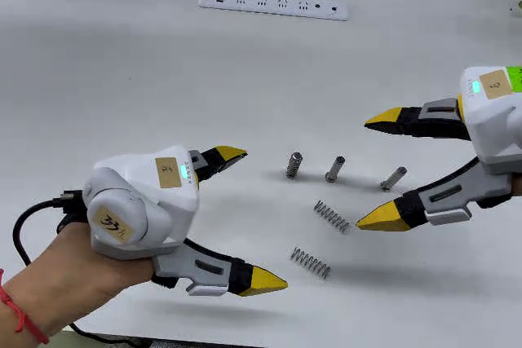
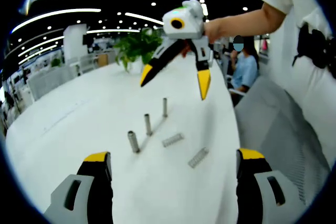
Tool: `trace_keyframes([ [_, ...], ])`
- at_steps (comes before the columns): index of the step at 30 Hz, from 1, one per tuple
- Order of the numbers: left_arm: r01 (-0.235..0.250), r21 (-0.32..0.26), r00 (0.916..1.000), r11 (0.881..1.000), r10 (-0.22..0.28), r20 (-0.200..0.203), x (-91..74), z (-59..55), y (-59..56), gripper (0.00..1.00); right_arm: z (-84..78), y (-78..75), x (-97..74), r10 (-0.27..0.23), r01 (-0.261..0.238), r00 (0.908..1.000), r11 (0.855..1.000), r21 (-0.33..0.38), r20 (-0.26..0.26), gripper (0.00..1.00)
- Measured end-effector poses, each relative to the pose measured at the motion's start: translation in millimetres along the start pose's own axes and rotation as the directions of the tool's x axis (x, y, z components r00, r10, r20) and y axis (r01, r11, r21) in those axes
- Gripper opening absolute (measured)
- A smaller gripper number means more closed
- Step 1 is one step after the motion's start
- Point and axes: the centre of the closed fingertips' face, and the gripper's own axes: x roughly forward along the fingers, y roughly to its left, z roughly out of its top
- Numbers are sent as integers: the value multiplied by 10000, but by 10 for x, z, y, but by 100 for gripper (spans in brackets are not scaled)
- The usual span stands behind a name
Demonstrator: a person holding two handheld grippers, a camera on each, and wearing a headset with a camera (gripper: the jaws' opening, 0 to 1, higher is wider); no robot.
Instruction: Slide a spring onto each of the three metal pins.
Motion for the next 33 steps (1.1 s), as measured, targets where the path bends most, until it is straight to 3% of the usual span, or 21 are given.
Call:
trace_keyframes([
  [7, 133, 183, 9994, 9997, -127, -330, 25, -6, -38, 100, -118, 61, -179, -288, 246, 9962, 9984, 515, 826, 87],
  [17, 399, 498, 9957, 9980, -356, -851, 85, -29, -87, 98, -419, 42, -456, -968, 817, 9865, 9899, 1160, 1320, 93],
  [22, 687, 921, 9897, 9934, -562, -1316, 148, -67, -130, 96, -537, 42, -564, -1315, 1094, 9796, 9832, 1460, 1518, 94],
  [26, 1007, 1318, 9790, 9862, -746, -1896, 225, -145, -155, 90, -635, 62, -623, -1531, 1259, 9751, 9777, 1681, 1602, 94],
  [28, 1290, 1479, 9676, 9806, -919, -2350, 265, -203, -189, 87, -677, 65, -652, -1648, 1330, 9721, 9734, 1863, 1668, 95],
  [30, 1456, 1776, 9625, 9733, -978, -2532, 308, -221, -203, 84, -715, 61, -678, -1748, 1409, 9696, 9709, 1934, 1712, 95],
  [33, 1900, 2068, 9449, 9598, -1215, -3039, 370, -274, -246, 73, -785, 55, -713, -1877, 1502, 9660, 9672, 2050, 1778, 96],
])
